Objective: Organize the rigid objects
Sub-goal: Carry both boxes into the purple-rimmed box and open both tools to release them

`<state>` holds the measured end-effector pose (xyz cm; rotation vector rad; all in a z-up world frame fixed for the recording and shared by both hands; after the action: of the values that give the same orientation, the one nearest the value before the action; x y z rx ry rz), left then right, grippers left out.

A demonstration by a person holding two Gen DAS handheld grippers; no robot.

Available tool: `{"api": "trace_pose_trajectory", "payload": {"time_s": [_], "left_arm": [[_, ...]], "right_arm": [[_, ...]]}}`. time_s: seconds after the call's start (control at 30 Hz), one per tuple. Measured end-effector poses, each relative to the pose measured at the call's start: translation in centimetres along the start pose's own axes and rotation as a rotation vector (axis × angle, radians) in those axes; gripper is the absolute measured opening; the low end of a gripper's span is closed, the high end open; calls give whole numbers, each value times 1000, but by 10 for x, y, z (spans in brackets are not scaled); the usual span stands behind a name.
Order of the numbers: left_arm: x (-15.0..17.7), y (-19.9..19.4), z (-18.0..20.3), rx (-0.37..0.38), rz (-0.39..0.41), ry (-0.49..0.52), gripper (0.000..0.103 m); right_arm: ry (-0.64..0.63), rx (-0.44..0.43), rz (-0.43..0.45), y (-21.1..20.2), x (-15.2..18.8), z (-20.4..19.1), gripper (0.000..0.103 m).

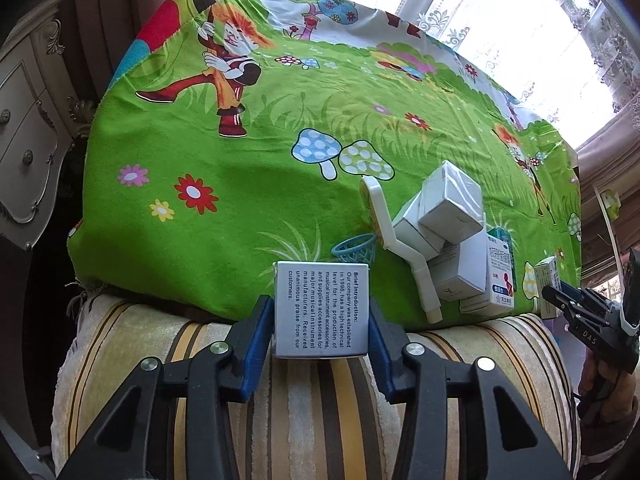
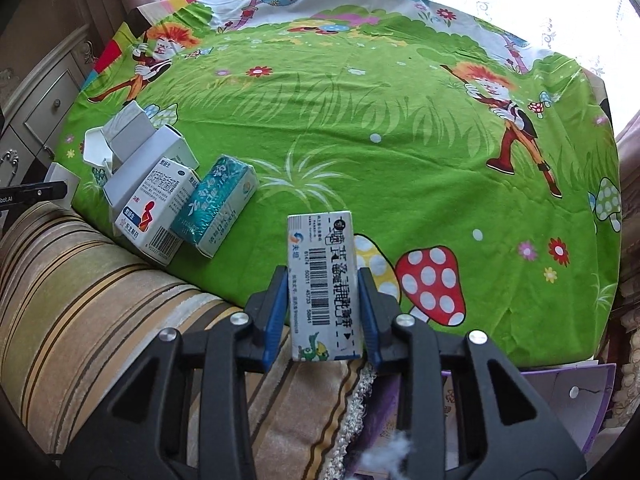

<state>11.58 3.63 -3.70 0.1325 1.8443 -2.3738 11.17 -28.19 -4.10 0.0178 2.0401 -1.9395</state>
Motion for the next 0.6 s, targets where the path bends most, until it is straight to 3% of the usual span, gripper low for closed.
{"api": "trace_pose_trajectory", "payload": {"time_s": [0.27,0.6], "left_arm": [[7,-19,16,49,47,26,45],[20,-25,72,110,52,141,45]], "right_arm": [[47,1,47,-26,18,10,38],[142,29,80,-57,60,41,38]]}}
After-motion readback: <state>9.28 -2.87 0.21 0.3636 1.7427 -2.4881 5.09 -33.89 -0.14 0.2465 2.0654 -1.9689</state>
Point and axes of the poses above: each gripper's, at about its wrist camera, not at the fingertips, and y roughly the way its jaws point, z to its right, x to its underside, the point moved 3 cm from there along y, roughly the way its jaws point, and after that the axes turned 14 degrees about -z, right-handed, at the moved point
